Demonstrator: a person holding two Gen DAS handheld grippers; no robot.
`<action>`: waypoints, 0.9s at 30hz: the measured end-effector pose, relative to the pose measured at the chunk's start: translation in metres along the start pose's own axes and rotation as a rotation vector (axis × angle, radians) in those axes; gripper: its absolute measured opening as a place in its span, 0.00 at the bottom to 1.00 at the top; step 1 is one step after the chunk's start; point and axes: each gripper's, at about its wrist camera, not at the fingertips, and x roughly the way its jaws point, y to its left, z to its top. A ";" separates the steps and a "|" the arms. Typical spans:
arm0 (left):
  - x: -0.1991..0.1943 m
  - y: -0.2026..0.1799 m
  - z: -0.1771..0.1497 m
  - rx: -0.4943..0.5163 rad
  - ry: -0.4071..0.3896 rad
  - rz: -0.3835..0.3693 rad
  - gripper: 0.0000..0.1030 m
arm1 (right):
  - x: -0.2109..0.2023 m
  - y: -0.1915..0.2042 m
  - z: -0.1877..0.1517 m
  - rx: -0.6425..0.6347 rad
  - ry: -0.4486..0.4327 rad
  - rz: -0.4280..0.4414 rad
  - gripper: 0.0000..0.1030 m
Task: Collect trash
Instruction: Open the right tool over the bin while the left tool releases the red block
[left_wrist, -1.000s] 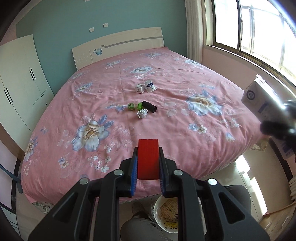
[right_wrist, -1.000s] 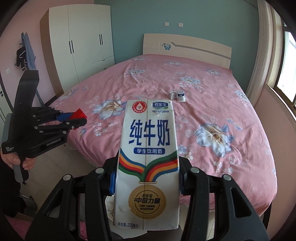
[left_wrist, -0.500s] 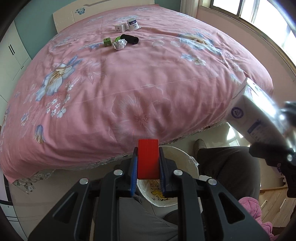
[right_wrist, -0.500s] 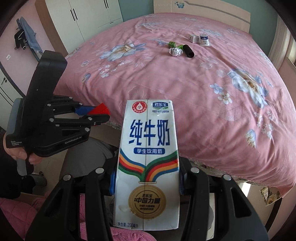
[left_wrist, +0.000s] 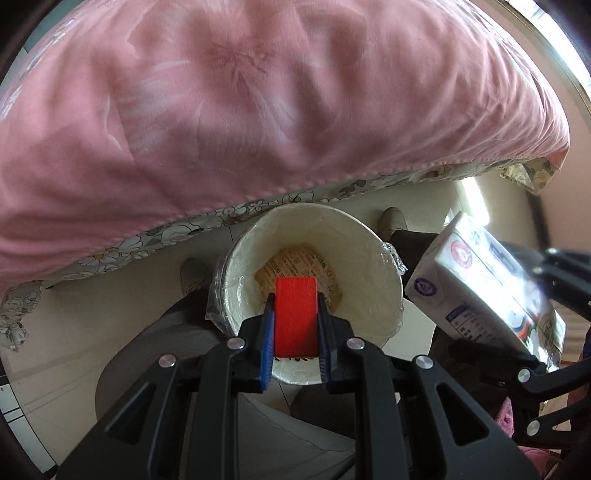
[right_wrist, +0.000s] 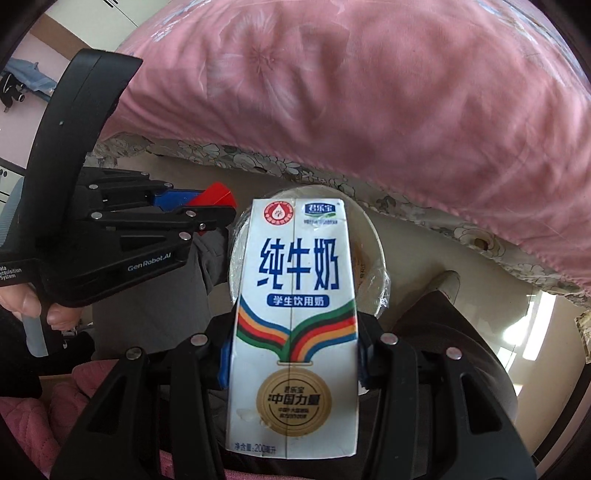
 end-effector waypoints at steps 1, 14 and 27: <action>0.010 0.002 0.001 -0.004 0.021 -0.007 0.21 | 0.010 -0.003 0.000 0.010 0.016 0.009 0.47; 0.115 0.020 0.009 -0.087 0.216 -0.059 0.21 | 0.132 -0.032 0.004 0.117 0.209 0.044 0.47; 0.178 0.028 0.022 -0.141 0.334 -0.084 0.21 | 0.210 -0.050 0.024 0.164 0.308 -0.005 0.47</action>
